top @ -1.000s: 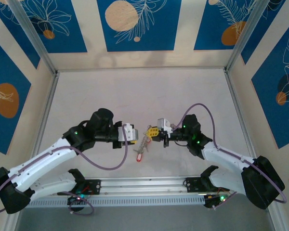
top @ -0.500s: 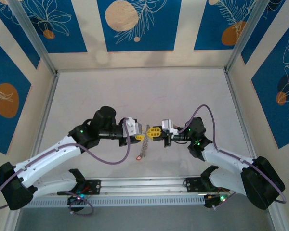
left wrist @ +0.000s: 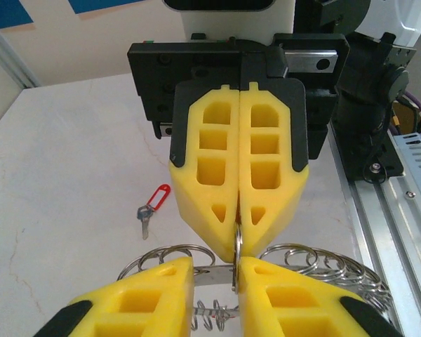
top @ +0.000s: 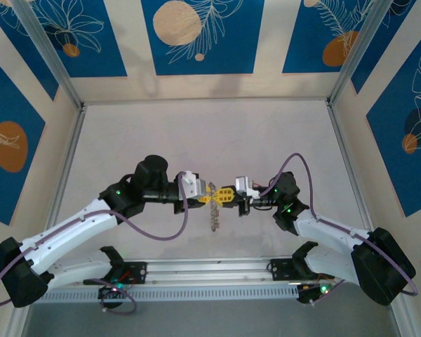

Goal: Put the keys on the keyring

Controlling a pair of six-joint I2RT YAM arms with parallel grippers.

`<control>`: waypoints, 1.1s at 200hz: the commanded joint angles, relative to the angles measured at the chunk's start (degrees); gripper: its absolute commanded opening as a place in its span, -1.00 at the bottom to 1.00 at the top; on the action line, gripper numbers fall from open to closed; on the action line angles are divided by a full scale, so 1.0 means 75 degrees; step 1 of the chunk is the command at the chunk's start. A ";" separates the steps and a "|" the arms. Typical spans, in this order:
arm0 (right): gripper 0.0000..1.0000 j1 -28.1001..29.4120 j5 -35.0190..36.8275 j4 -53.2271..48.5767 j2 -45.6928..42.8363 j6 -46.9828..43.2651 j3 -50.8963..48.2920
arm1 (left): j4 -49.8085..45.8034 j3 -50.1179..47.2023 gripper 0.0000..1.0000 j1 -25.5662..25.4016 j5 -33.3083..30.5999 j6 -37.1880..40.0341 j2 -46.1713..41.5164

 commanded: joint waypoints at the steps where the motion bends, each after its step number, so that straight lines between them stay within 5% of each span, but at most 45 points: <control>1: -1.00 0.0125 0.0036 0.0340 0.0015 -0.0082 0.0150 | 0.0070 -0.0096 -0.54 0.0047 0.0304 0.0062 0.0060; 39: -1.00 0.0229 0.0125 0.0414 0.0025 -0.0098 0.0130 | 0.0049 -0.0135 -0.59 0.0040 0.0446 0.0229 0.0123; 64: -1.00 0.0258 0.0137 0.0377 0.0024 -0.0154 0.0176 | -0.0331 0.0082 -1.00 0.0046 0.0316 0.0518 0.0224; 91: -1.00 0.0308 0.0163 -0.0288 -0.0104 -0.0552 0.0310 | -0.0749 0.0306 -1.00 0.0041 0.0178 0.0762 0.0250; 108: -0.60 0.0459 0.0638 -0.1373 -0.0311 -0.1272 0.0435 | -0.1268 0.0563 -1.00 0.0039 -0.0170 0.0958 0.0288; 142: -0.32 0.0660 0.1409 -0.2927 -0.0495 -0.2117 0.0727 | -0.2914 0.1468 -1.00 -0.0156 -0.1223 0.1619 0.0725; 220: -0.29 0.0943 0.2074 -0.2955 -0.0117 -0.2145 0.0891 | -0.3092 0.1800 -1.00 -0.0347 -0.1150 0.1967 0.0828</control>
